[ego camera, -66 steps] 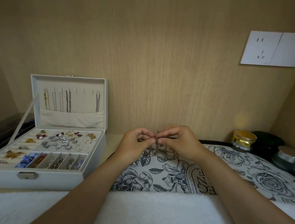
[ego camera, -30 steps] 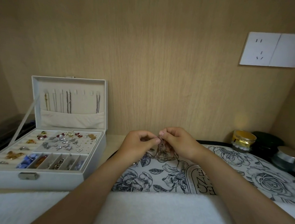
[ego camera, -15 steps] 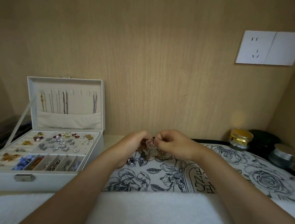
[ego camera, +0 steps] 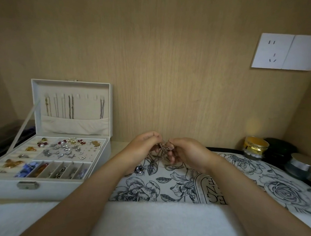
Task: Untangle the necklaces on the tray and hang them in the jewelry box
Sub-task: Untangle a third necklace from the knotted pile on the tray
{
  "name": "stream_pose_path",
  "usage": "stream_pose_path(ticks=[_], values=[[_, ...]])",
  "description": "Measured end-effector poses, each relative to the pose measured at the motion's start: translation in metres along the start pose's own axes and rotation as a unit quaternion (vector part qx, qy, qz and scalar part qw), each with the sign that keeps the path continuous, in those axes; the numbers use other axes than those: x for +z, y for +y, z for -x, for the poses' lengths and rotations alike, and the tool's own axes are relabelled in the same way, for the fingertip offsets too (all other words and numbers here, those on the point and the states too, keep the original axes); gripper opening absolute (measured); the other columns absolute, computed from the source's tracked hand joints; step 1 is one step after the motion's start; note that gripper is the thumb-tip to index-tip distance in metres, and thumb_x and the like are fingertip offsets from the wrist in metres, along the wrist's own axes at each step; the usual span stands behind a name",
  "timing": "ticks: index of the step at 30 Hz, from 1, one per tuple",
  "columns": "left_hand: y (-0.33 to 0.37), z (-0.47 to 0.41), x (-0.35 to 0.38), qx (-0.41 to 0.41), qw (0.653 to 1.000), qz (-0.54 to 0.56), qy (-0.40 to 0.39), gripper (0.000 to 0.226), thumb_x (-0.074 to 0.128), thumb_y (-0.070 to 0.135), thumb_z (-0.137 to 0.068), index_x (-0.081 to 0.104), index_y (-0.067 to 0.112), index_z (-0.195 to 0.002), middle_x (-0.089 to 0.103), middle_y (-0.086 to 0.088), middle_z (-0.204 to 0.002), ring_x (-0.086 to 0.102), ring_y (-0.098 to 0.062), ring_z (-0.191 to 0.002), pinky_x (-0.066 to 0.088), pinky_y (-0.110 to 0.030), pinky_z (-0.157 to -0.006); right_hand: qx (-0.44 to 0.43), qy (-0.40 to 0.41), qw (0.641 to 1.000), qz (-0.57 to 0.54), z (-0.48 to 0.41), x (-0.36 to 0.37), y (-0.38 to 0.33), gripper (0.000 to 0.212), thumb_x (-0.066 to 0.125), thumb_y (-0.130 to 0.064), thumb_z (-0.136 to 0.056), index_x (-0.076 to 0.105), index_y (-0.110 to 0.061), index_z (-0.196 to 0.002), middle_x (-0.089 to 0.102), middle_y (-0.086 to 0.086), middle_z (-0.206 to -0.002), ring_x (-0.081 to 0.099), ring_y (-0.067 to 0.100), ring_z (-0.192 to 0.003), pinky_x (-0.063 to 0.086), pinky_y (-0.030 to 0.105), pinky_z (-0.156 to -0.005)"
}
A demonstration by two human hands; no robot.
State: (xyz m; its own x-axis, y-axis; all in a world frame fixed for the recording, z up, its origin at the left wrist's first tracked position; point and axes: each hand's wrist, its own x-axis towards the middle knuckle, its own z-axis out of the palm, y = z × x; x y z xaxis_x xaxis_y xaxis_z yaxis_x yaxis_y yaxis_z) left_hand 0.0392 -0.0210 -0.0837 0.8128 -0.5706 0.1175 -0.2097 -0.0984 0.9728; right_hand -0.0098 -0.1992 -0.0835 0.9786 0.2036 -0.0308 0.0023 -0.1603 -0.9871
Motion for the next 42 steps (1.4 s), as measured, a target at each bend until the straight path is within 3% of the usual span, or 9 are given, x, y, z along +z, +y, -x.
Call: stream_pose_path(ticks=[5,10,14,21,26,29,32,35,42], values=[[-0.002,-0.002,0.003,-0.003,0.99,0.131,-0.047,0.021,0.047,0.022,-0.102,0.064,0.012,-0.096,0.062,-0.005,-0.091,0.052,-0.02,-0.091,0.044,-0.034,-0.093,-0.015,0.021,0.997,0.075,0.003,0.0,0.0,0.045,0.045,-0.043,-0.103,0.064,-0.003,-0.102,0.057,-0.003,-0.071,0.051,0.016,-0.068,0.045,0.036,-0.078],[-0.006,-0.001,-0.002,-0.038,0.998,0.028,-0.044,0.029,0.049,0.031,-0.102,0.069,0.012,-0.105,0.065,-0.002,-0.084,0.059,-0.017,-0.085,0.047,-0.038,-0.1,-0.078,0.119,0.99,0.011,0.004,-0.006,-0.007,0.027,0.055,-0.028,-0.1,0.065,-0.012,-0.081,0.061,-0.008,-0.062,0.052,0.012,-0.062,0.048,0.025,-0.069],[-0.008,0.0,-0.001,-0.011,0.998,-0.031,-0.046,0.023,0.052,0.03,-0.101,0.07,0.016,-0.104,0.072,0.001,-0.088,0.066,-0.013,-0.086,0.048,-0.039,-0.102,-0.071,0.087,0.993,-0.028,0.004,-0.004,-0.007,0.024,0.052,-0.025,-0.102,0.067,-0.01,-0.09,0.061,-0.002,-0.067,0.053,0.013,-0.066,0.051,0.028,-0.071],[-0.011,-0.002,-0.002,-0.015,0.998,0.02,-0.052,0.028,0.046,0.028,-0.104,0.064,0.009,-0.11,0.073,-0.012,-0.104,0.066,-0.024,-0.101,0.045,-0.049,-0.107,-0.048,0.034,0.998,-0.036,0.008,-0.009,-0.009,0.019,0.055,-0.026,-0.096,0.063,-0.009,-0.095,0.061,0.015,-0.086,0.055,0.02,-0.076,0.047,0.034,-0.074],[-0.006,0.001,-0.006,-0.012,0.984,0.132,-0.115,0.026,0.057,0.023,-0.092,0.064,0.01,-0.114,0.073,-0.005,-0.102,0.067,-0.015,-0.098,0.046,-0.031,-0.095,-0.068,0.019,0.996,-0.055,0.009,-0.012,-0.009,0.01,0.054,-0.018,-0.083,0.062,-0.012,-0.085,0.062,0.017,-0.09,0.053,0.02,-0.074,0.046,0.034,-0.072],[-0.006,0.002,-0.004,0.014,0.994,0.088,-0.064,0.024,0.065,0.004,-0.09,0.062,0.011,-0.113,0.075,-0.006,-0.101,0.07,-0.016,-0.098,0.048,-0.03,-0.095,-0.085,0.014,0.995,-0.041,0.011,-0.015,-0.009,0.012,0.051,-0.009,-0.076,0.06,-0.016,-0.072,0.057,0.017,-0.088,0.053,0.022,-0.075,0.047,0.033,-0.073],[-0.008,0.002,-0.001,0.05,0.999,0.009,0.011,0.027,0.073,0.003,-0.085,0.066,0.016,-0.107,0.076,0.001,-0.089,0.07,-0.008,-0.084,0.05,-0.028,-0.086,-0.085,0.035,0.992,0.089,0.012,-0.017,-0.009,0.018,0.049,-0.01,-0.072,0.062,-0.018,-0.063,0.058,0.007,-0.074,0.056,0.022,-0.076,0.045,0.033,-0.078],[-0.01,0.001,0.001,0.089,0.993,-0.053,0.065,0.026,0.08,0.007,-0.079,0.07,0.019,-0.099,0.076,0.005,-0.084,0.07,-0.004,-0.082,0.049,-0.033,-0.096,-0.079,0.055,0.982,0.163,0.011,-0.013,-0.008,0.023,0.05,-0.013,-0.071,0.069,-0.022,-0.06,0.066,0.001,-0.069,0.059,0.014,-0.074,0.047,0.027,-0.078],[-0.01,0.001,0.003,0.136,0.982,-0.069,0.112,0.026,0.082,0.0,-0.075,0.072,0.021,-0.087,0.073,0.006,-0.083,0.068,-0.005,-0.08,0.054,-0.02,-0.08,-0.136,0.15,0.968,0.151,0.011,-0.011,-0.006,0.024,0.058,0.0,-0.085,0.074,-0.018,-0.082,0.071,0.014,-0.084,0.063,0.016,-0.074,0.053,0.032,-0.074]])
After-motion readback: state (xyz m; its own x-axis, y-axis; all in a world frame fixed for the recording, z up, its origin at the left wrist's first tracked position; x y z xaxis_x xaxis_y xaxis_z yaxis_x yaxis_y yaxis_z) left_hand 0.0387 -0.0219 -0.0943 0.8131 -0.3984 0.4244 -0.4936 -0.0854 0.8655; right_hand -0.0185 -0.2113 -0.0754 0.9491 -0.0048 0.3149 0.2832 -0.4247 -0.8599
